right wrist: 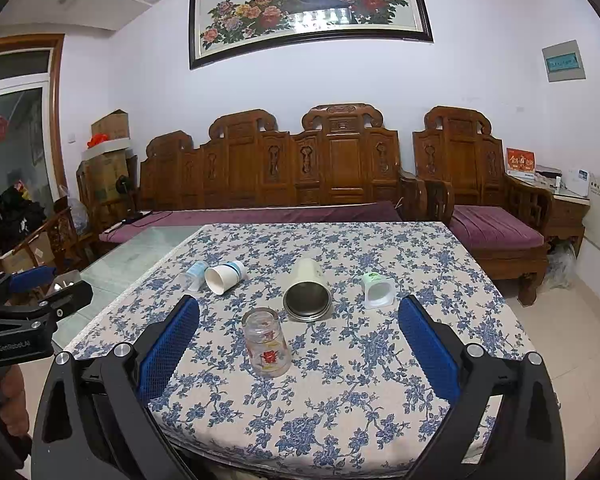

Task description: Flip cup upside down

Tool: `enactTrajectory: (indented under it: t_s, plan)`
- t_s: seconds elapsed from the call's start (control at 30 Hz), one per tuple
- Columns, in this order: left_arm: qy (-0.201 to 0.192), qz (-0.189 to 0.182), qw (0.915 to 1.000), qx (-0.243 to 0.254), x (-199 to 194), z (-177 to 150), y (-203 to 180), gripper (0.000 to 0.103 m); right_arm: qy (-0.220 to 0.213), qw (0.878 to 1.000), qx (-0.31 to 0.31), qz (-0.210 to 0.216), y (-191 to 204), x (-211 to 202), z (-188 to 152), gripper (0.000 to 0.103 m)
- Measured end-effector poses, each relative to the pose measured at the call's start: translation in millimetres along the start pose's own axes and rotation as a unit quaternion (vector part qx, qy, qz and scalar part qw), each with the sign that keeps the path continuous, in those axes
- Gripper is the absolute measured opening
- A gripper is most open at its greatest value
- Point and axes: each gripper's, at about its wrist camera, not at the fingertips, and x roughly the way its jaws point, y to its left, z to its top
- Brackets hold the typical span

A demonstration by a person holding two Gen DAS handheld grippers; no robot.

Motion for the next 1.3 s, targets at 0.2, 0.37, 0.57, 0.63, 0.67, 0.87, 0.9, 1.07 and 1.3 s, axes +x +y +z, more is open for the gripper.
enactTrajectory:
  t_s: [0.2,0.37,0.57,0.63,0.67,0.87,0.9,1.07,1.3]
  plan:
    - [0.0,0.0,1.0,0.0,-0.4,-0.7,-0.5,0.095,-0.001,1.0,0.0,-0.001,-0.5,-0.3,0.4,0.1]
    - [-0.002,0.0,1.0,0.0,-1.7,-1.1,-0.4,0.095,-0.002,1.0,-0.001,-0.001,0.1,-1.8,1.3,0.1]
    - [-0.006,-0.002,1.0,-0.002,-5.5,-0.3,1.3,0.095,-0.003,1.0,-0.001,-0.004,-1.0,-1.8,1.8,0.1]
    - [-0.006,-0.003,1.0,-0.002,-6.2,-0.4,2.2,0.095,-0.003,1.0,-0.001,-0.004,-0.4,-2.1,1.9,0.1]
    - [-0.007,-0.003,1.0,-0.002,-6.2,-0.4,2.3,0.095,-0.003,1.0,-0.001,-0.004,0.0,-2.3,1.8,0.1]
    - [-0.008,-0.003,1.0,-0.003,-6.4,-0.2,2.9,0.095,-0.003,1.0,-0.001,-0.003,0.1,-2.3,1.5,0.1]
    - [-0.008,-0.003,1.0,-0.003,-6.7,0.0,3.2,0.095,-0.003,1.0,-0.001,-0.003,0.3,-2.5,1.5,0.1]
    - [-0.006,-0.003,1.0,-0.003,-6.3,0.7,3.8,0.095,-0.003,1.0,0.001,-0.006,0.7,-2.9,1.2,0.1]
    - [-0.008,-0.004,1.0,-0.003,-6.5,-0.7,4.1,0.095,-0.003,1.0,0.001,-0.006,0.8,-3.0,0.8,0.1]
